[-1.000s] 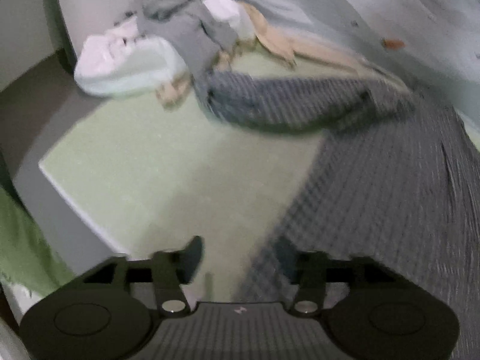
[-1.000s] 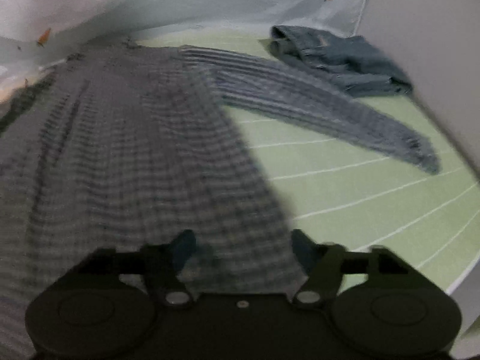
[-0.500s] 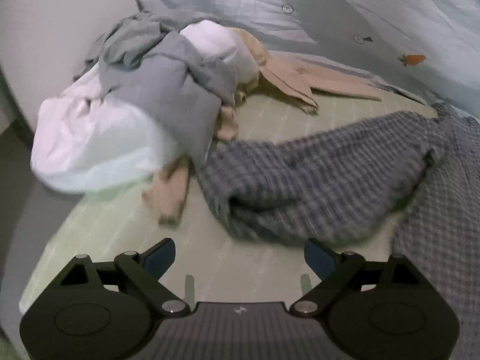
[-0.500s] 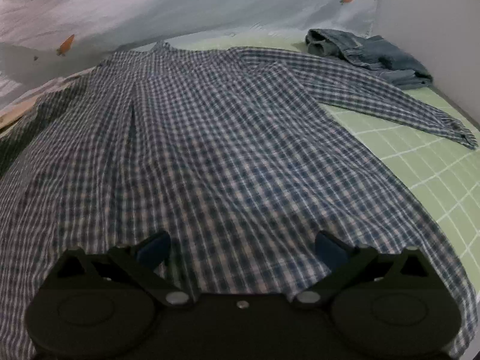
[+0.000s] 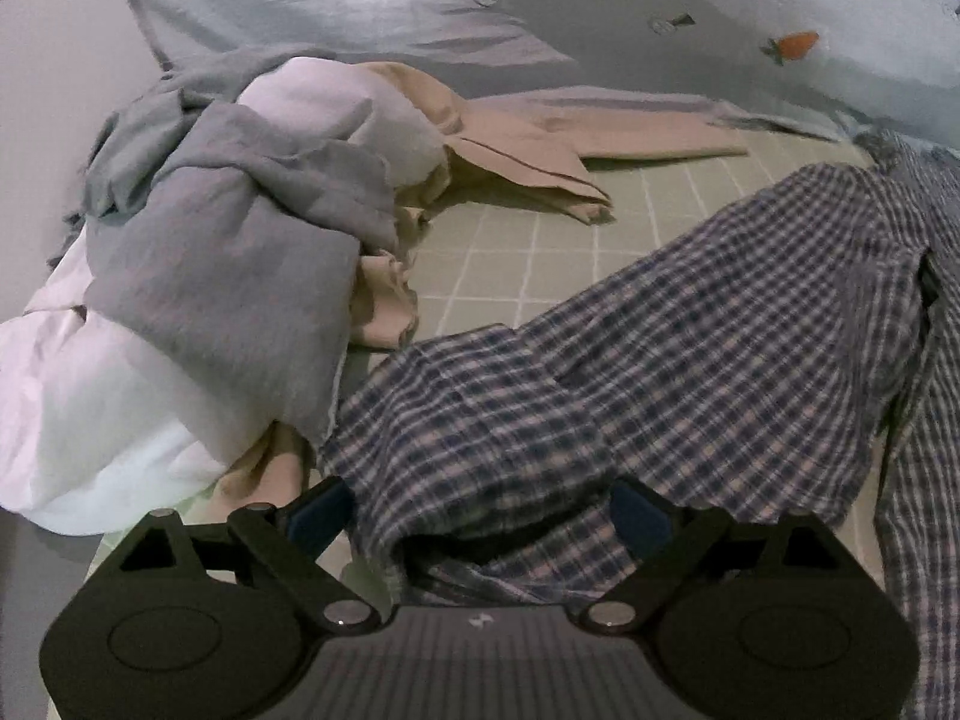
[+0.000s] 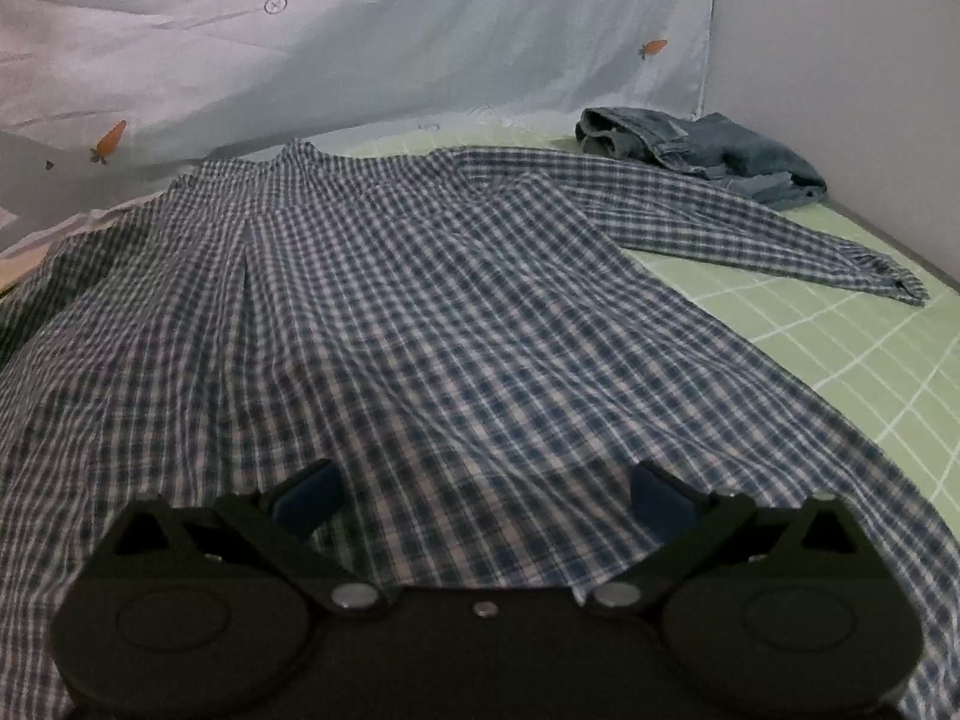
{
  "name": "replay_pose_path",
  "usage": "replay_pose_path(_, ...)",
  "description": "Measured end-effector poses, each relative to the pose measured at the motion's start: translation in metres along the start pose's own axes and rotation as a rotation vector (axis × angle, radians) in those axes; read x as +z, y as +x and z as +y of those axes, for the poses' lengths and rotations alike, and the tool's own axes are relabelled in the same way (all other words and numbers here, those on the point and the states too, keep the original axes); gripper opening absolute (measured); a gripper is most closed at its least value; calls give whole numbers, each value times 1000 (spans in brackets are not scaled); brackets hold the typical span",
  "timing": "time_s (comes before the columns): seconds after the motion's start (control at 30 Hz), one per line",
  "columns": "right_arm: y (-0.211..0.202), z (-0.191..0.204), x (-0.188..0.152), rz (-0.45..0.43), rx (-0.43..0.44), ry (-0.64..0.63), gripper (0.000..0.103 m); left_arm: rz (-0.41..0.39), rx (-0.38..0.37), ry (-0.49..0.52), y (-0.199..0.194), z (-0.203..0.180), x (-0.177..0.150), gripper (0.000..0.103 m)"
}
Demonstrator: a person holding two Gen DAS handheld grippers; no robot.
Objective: Fold clothes
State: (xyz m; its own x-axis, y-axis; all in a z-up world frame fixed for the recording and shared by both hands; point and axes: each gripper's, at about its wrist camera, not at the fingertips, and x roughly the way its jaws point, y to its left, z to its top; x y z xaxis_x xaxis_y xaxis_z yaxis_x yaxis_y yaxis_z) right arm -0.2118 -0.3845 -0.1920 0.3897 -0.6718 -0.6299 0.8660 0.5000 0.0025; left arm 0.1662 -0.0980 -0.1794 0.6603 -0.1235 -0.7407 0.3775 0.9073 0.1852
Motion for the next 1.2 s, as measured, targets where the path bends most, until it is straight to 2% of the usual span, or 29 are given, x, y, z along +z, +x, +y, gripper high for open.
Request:
replay_pose_path(0.03, 0, 0, 0, -1, 0, 0, 103, -10, -4, -24, -1, 4, -2, 74)
replay_pose_path(0.07, -1, 0, 0, -1, 1, -1, 103, -15, -22, -52, -3, 10, -4, 66)
replay_pose_path(0.1, -1, 0, 0, -2, 1, -1, 103, -15, -21, -82, -5, 14, -5, 50)
replay_pose_path(0.13, 0, 0, 0, -2, 2, -1, 103, -15, -18, -110, -7, 19, -7, 31)
replay_pose_path(0.17, 0, 0, 0, -3, 2, -1, 103, -19, 3, -128, -10, 22, -10, 21)
replay_pose_path(0.2, 0, 0, 0, -3, 2, -1, 103, -22, 21, -147, -13, 26, -13, 18)
replay_pose_path(0.3, 0, 0, -1, -4, 2, 0, 103, -30, -1, -241, -28, 38, -25, 16)
replay_pose_path(0.47, 0, 0, -1, -5, 2, 0, 103, -32, -35, -425, -60, 52, -51, 17)
replay_pose_path(0.6, 0, -1, -1, -5, 2, 0, 103, 28, -55, -566, -80, 58, -79, 22)
replay_pose_path(0.67, 0, 0, -1, -5, 0, 0, 103, 46, -69, -561, -88, 59, -91, 26)
replay_pose_path(0.7, 1, 0, -1, -5, 0, 0, 103, 43, -67, -557, -93, 61, -96, 32)
replay_pose_path(0.83, 1, 0, -1, -6, -2, 1, 103, 41, 14, -577, -111, 76, -111, 39)
replay_pose_path(0.9, 1, 0, -1, -6, -2, 1, 103, 46, 22, -629, -117, 90, -118, 45)
replay_pose_path(1.0, 1, -1, -1, -6, -3, 0, 103, 40, 5, -704, -122, 103, -124, 52)
replay_pose_path(1.07, 1, -1, -1, -6, -3, 0, 103, 16, -1, -718, -126, 105, -123, 60)
replay_pose_path(1.13, 1, -1, -1, -6, -3, 0, 103, -18, -21, -736, -130, 107, -123, 75)
replay_pose_path(1.2, 1, -1, 0, -6, -3, 0, 103, -21, -11, -736, -126, 106, -119, 77)
